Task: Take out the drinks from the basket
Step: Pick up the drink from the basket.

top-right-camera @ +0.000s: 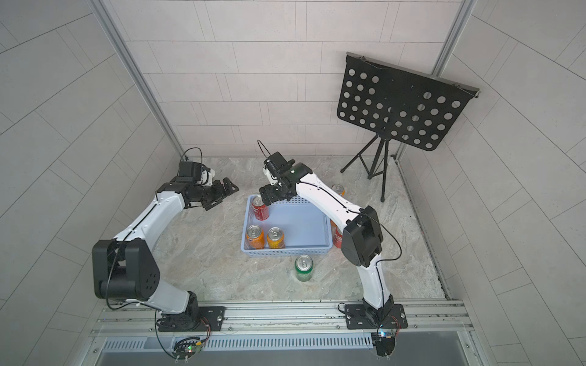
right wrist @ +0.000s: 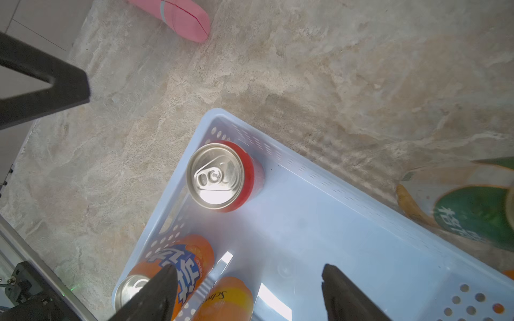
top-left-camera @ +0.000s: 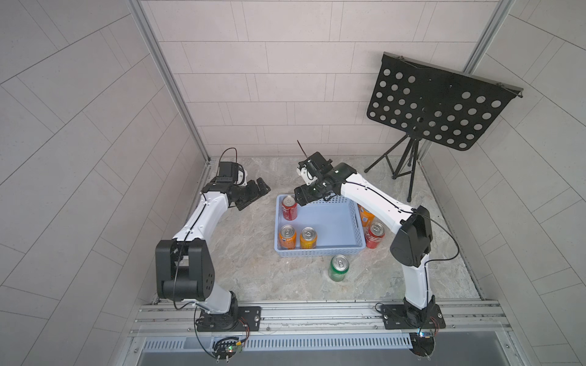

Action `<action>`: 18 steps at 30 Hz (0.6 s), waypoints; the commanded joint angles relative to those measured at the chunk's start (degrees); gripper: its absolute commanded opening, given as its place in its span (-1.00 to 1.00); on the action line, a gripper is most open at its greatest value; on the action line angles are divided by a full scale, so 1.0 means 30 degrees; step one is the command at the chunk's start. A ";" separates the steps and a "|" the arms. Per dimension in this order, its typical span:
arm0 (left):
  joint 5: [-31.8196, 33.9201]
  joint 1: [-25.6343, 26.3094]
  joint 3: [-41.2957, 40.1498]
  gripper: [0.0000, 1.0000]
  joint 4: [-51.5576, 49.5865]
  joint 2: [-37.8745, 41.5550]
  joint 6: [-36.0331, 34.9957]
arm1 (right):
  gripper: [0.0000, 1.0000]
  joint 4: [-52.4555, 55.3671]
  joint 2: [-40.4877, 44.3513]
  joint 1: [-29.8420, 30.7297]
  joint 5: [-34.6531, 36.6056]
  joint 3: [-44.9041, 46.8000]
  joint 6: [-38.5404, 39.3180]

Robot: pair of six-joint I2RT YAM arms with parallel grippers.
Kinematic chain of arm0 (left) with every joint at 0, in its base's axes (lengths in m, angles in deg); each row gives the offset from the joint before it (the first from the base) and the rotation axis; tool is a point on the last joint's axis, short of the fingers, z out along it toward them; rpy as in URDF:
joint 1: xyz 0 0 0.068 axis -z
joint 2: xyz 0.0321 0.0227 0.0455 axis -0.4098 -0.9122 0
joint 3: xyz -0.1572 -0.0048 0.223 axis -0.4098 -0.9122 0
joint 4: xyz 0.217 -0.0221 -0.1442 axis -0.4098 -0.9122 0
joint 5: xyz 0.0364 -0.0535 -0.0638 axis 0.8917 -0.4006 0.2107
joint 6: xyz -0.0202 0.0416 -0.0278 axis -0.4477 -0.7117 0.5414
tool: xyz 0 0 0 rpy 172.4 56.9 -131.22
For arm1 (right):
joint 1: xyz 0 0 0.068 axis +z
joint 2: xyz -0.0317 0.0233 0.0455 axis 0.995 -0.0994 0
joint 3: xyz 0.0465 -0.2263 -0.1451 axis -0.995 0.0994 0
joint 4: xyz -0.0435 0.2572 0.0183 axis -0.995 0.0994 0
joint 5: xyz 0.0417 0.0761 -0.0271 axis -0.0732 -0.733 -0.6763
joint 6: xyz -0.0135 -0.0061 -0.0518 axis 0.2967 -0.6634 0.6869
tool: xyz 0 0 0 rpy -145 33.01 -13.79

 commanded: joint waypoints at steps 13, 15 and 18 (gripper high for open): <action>0.3043 -0.0300 -0.0290 1.00 -0.0739 0.1273 0.0969 | 0.75 0.0698 -0.4259 0.1198 0.0845 -0.4594 -0.0968; 0.3031 -0.0403 -0.0355 1.00 -0.0680 0.1448 0.0998 | 0.75 0.0947 -0.4654 0.1207 0.1210 -0.5085 -0.0883; 0.2794 -0.0526 -0.0388 1.00 -0.0701 0.1437 0.0997 | 0.76 0.1264 -0.5219 0.1229 0.1611 -0.5694 -0.0877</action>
